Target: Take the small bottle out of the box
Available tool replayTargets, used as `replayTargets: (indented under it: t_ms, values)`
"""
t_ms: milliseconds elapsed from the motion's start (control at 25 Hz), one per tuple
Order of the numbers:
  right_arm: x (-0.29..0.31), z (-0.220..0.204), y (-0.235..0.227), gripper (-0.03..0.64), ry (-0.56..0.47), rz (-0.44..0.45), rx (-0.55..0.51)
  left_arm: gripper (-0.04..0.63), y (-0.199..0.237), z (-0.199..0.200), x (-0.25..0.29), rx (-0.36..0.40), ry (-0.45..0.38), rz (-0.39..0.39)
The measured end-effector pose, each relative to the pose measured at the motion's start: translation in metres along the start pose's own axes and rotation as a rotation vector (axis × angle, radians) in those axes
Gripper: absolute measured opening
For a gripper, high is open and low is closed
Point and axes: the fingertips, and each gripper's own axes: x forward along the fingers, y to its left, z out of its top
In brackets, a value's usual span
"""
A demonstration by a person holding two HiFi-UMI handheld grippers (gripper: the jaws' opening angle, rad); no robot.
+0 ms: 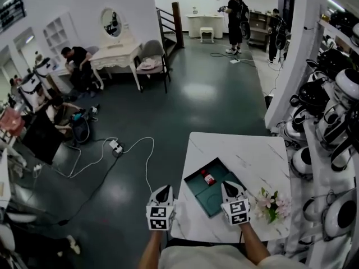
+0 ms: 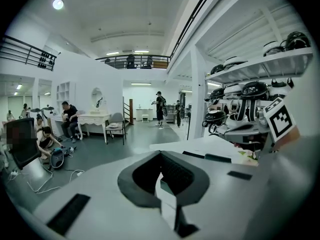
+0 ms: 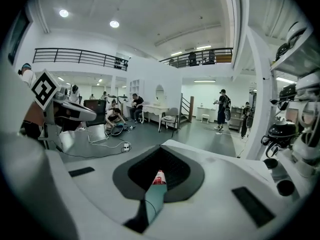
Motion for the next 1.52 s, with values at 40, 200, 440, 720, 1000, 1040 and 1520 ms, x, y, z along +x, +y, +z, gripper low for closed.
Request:
replayTargets:
  t_ms: [40,200,440,720,1000,1040,1520]
  values:
    - [0.005,-0.001,0.001,0.021,0.004,0.006,-0.004,0.018,0.002,0.000,0.003,-0.003,0.000,0.000]
    - [0.023,0.003,0.001,0.021,0.017,0.011,-0.011,0.018,0.013,0.003,0.014,-0.007,0.008,-0.003]
    - [0.049,0.005,0.003,0.021,0.044,-0.015,-0.003,0.018,0.031,0.004,0.043,-0.004,0.027,-0.054]
    - [0.084,0.002,0.001,0.021,0.105,-0.072,0.014,0.018,0.047,0.007,0.092,0.006,0.049,-0.158]
    - [0.111,-0.013,-0.001,0.021,0.184,-0.101,0.028,0.018,0.048,0.000,0.134,0.001,0.090,-0.233]
    - [0.114,-0.015,-0.002,0.021,0.193,-0.104,0.035,0.018,0.047,-0.003,0.138,0.001,0.100,-0.244]
    - [0.141,-0.061,-0.004,0.021,0.320,-0.098,0.090,0.018,0.036,-0.037,0.180,-0.018,0.184,-0.314]
